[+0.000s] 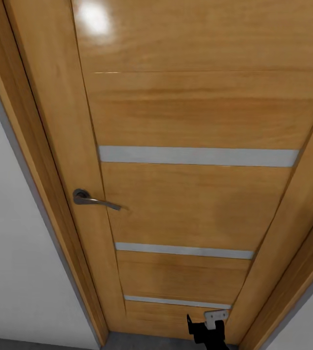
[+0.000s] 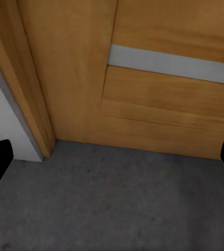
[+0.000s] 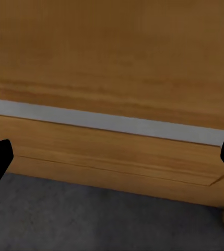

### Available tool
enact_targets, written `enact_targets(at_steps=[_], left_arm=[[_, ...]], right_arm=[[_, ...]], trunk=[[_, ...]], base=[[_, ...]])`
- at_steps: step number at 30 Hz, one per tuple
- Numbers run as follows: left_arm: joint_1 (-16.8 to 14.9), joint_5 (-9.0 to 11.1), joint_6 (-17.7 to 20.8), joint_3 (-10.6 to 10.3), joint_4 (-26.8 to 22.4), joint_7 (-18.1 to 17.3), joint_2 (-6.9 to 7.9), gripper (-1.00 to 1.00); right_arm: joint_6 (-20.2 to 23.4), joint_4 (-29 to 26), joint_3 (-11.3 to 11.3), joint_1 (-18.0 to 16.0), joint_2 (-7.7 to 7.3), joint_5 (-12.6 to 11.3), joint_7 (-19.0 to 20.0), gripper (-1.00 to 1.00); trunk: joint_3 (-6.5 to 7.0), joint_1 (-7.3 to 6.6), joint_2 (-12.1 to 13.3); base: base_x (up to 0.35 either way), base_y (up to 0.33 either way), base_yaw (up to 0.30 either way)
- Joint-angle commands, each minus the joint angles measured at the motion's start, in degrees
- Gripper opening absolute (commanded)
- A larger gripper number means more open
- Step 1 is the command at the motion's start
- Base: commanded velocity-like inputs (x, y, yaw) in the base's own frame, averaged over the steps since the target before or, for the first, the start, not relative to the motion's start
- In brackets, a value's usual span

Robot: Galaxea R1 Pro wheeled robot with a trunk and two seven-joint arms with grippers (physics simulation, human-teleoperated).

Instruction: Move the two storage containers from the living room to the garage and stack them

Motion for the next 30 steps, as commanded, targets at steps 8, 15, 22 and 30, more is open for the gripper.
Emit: enact_targets(at_steps=[8,15,22,30], left_arm=[[0.0,0.1,-0.1,0.1,0.2,-0.2,-0.02,1.00],[0.0,0.1,-0.2,0.1,0.3,-0.2,-0.02,1.00],[0.0,0.1,-0.2,0.1,0.3,-0.3,-0.02,1.00],[0.0,0.2,0.2,-0.2,-0.2,-0.4,-0.18,1.00]], right_arm=[[-3.9,8.9,0.3,0.2,0.01,0.1,-0.4,1.00],[-19.2,20.1,0.2,0.3,-0.02,-0.1,-0.5,1.00],[-22.5,22.6,0.2,0.3,-0.03,-0.1,-0.5,1.00],[-22.9,23.1,0.2,0.3,-0.01,-0.2,-0.5,1.00]], trunk=[[-0.04,0.00,0.0],[-0.04,0.00,0.0],[-0.04,0.00,0.0],[-0.04,0.00,0.0]], base=[[0.000,0.000,0.000],[0.000,0.000,0.000],[0.000,0.000,0.000],[0.000,0.000,0.000]])
